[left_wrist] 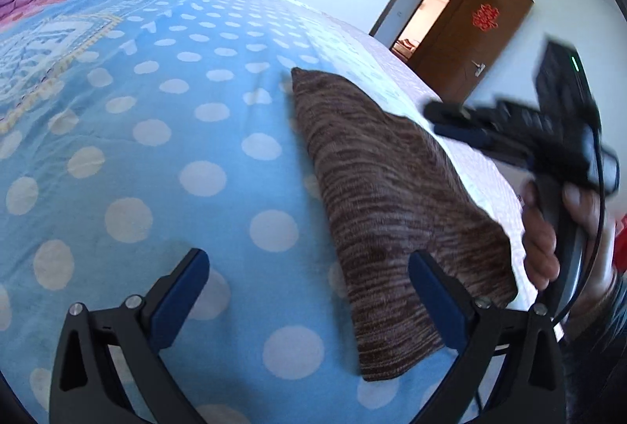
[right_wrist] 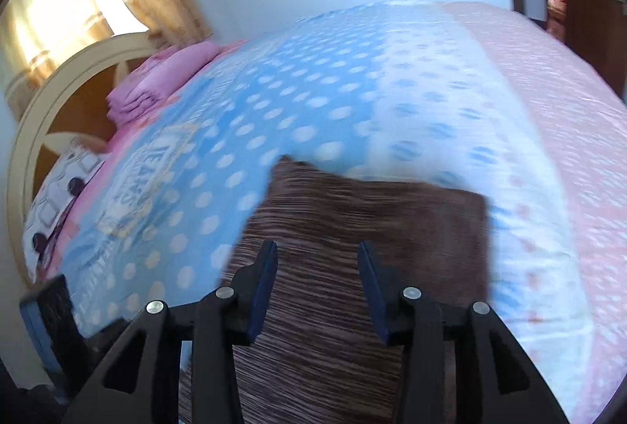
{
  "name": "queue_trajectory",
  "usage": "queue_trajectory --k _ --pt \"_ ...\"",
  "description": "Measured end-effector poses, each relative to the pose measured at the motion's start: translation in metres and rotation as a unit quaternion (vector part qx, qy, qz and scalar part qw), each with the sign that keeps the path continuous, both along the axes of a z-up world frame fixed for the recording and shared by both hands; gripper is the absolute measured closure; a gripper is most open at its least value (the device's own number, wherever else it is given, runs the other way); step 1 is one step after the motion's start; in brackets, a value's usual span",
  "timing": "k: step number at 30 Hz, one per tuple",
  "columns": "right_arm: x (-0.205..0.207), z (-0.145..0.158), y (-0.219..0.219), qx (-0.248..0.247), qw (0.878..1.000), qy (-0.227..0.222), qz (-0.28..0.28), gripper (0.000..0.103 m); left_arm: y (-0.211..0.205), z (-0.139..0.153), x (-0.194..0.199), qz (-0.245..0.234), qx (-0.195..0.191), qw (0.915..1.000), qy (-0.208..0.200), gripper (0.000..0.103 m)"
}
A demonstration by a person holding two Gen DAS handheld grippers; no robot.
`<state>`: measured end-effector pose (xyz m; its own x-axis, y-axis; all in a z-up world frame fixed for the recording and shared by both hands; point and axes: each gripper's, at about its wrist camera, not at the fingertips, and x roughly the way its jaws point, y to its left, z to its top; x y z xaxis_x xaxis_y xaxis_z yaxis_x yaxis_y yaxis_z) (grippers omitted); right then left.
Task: Fold small clothes
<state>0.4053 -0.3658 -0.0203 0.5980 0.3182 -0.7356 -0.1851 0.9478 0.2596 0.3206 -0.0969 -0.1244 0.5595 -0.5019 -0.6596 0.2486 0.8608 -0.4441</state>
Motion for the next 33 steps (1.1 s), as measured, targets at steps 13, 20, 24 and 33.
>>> queue_trajectory --k 13,20,24,33 --pt "0.005 -0.065 -0.094 0.061 0.994 0.046 -0.075 0.059 -0.062 -0.009 0.037 -0.024 0.107 0.9939 0.014 0.000" --pt "0.018 -0.072 -0.108 0.117 0.990 0.039 -0.067 0.059 -0.067 -0.011 0.033 -0.024 0.130 0.9913 0.000 0.000" --pt "0.028 -0.077 -0.111 0.145 0.986 0.041 -0.074 0.059 -0.068 -0.011 0.033 -0.024 0.133 0.9908 -0.002 0.000" --pt "0.034 -0.085 -0.114 0.189 0.979 0.048 -0.055 0.071 -0.069 -0.011 0.033 -0.021 0.136 0.9904 -0.002 0.000"
